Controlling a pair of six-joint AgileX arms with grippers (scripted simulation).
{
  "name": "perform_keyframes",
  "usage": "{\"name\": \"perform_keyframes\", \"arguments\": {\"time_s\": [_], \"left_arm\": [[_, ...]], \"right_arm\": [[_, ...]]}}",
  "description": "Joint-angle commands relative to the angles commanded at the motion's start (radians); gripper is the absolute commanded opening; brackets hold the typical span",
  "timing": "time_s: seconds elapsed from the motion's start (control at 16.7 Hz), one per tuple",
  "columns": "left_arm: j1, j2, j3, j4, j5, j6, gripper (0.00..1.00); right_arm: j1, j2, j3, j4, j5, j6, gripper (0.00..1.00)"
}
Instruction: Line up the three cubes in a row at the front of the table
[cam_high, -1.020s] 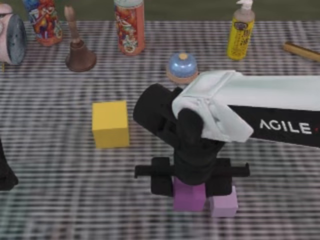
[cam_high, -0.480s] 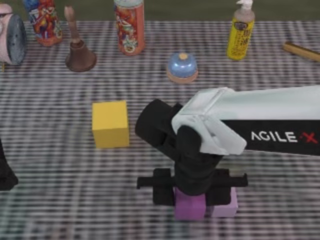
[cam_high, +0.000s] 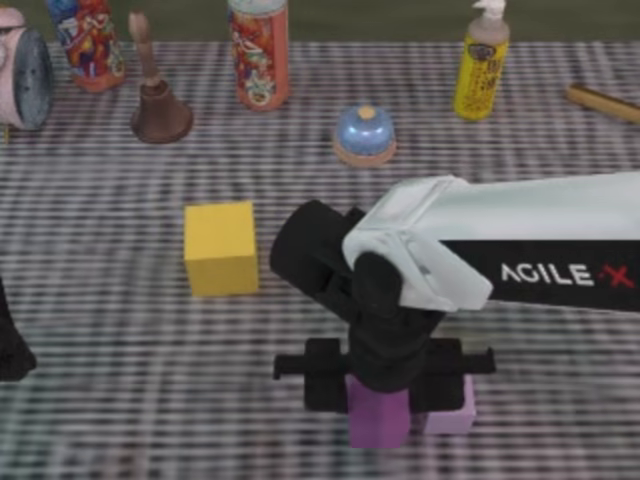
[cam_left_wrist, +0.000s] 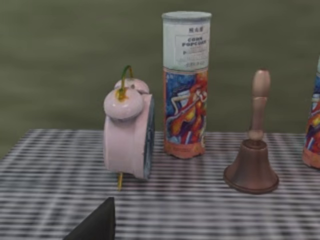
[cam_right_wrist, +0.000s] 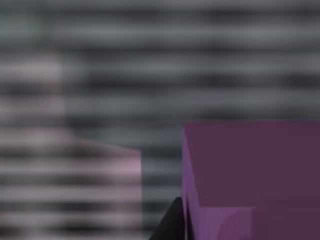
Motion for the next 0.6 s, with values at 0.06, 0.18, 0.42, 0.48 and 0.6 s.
{"name": "perform_keyframes", "arguments": {"time_s": [0.06,0.18,0.42,0.48,0.6], "left_arm": [[0.000,0.000,0.000,0.000,0.000,0.000,1.00],[0.000,0.000,0.000,0.000,0.000,0.000,1.00],[0.000,0.000,0.000,0.000,0.000,0.000,1.00],[0.000,0.000,0.000,0.000,0.000,0.000,1.00],[0.000,0.000,0.000,0.000,0.000,0.000,1.00]], "right_arm": [[0.000,0.000,0.000,0.000,0.000,0.000,0.83],[0.000,0.000,0.000,0.000,0.000,0.000,0.98],[0.000,0.000,0.000,0.000,0.000,0.000,1.00],[0.000,0.000,0.000,0.000,0.000,0.000,1.00],[0.000,0.000,0.000,0.000,0.000,0.000,1.00]]}}
